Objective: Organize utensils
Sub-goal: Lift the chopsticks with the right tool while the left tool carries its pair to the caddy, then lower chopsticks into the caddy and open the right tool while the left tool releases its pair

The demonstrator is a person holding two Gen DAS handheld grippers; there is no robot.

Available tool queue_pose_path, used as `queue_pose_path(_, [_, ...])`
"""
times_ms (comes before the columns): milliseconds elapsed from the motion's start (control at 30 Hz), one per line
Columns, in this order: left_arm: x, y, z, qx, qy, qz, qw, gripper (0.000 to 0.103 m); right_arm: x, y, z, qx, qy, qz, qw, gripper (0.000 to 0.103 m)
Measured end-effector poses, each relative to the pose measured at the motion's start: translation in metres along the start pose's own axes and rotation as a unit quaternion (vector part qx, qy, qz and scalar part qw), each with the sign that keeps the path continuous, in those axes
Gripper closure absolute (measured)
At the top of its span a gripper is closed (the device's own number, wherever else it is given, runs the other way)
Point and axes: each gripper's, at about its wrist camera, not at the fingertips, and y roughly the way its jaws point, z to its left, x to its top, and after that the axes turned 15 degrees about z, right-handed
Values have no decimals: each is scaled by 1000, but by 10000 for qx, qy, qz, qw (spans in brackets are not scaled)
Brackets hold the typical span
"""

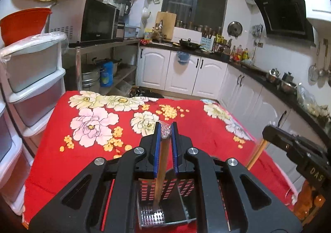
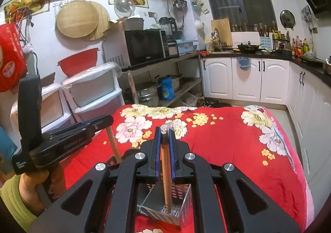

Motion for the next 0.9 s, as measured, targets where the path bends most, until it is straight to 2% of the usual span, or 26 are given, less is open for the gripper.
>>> queue_pose_path(333, [-16, -5, 0, 156, 199, -97, 9996, 98, -10, 7, -6, -160, 156, 149, 9996, 95])
queue_pose_path(533, [-20, -7, 3, 153, 136, -81, 9998, 98, -16, 6, -12, -211, 278, 191, 9992, 95])
queue_pose_path(600, [-22, -8, 7, 154, 79, -67, 9998, 98, -18, 3, -15, -259, 306, 183, 9990, 92])
queue_pose_path(667, [-24, -10, 11, 139, 24, -37, 9999, 98, -20, 0, -17, -274, 356, 177, 9988, 82])
queue_pose_path(800, [-30, -12, 18, 152, -97, 24, 9998, 98, -26, -6, -19, -295, 407, 173, 9986, 79])
queue_pose_path(900, [-35, -16, 25, 170, -187, 39, 9997, 95, -30, -10, -18, -317, 418, 171, 9985, 71])
